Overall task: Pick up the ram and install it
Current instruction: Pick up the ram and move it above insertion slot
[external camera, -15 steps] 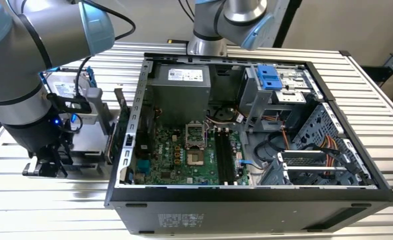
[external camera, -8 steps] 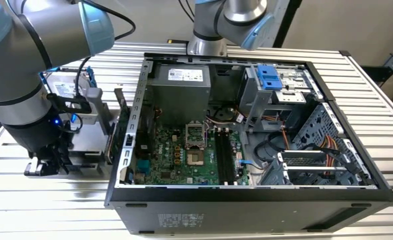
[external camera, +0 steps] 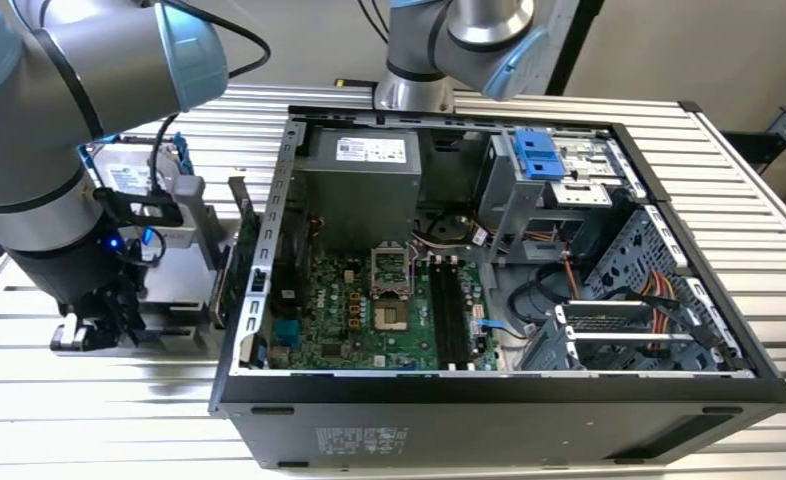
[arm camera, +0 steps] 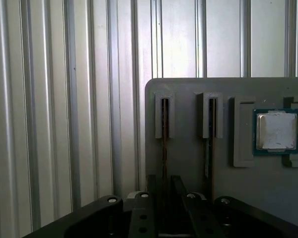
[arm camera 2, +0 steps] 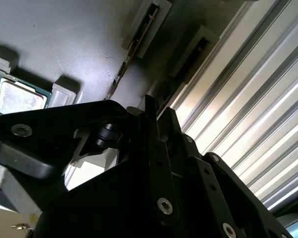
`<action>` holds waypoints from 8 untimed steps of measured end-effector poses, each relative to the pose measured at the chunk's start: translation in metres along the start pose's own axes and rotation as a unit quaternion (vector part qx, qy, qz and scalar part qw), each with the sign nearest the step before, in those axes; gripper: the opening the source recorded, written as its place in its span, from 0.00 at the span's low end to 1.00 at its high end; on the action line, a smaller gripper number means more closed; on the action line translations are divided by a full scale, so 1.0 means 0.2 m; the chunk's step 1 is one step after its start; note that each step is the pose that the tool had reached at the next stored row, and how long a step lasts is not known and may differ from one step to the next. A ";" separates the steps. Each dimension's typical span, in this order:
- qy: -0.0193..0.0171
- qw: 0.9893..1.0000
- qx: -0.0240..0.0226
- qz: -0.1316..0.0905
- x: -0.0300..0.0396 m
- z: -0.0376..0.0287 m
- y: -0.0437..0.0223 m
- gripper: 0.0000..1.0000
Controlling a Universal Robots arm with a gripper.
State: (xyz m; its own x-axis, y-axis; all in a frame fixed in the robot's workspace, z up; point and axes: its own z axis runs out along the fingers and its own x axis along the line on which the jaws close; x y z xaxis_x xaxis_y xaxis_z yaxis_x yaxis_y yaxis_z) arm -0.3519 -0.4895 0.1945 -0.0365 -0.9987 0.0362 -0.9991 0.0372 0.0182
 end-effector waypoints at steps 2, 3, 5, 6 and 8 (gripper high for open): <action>0.000 1.000 0.000 0.000 0.000 0.000 0.000 1.00; 0.000 1.000 0.000 0.000 0.000 0.000 0.000 1.00; 0.000 1.000 0.000 0.000 -0.004 0.001 0.000 1.00; 0.000 1.000 0.000 0.000 -0.009 0.001 0.000 1.00; 0.000 1.000 0.000 0.000 -0.016 0.001 0.001 1.00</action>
State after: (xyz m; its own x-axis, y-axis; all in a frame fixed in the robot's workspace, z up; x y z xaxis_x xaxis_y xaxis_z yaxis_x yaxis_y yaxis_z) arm -0.3519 -0.4863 0.1942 -0.0365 -0.9987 0.0360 -0.9991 0.0372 0.0182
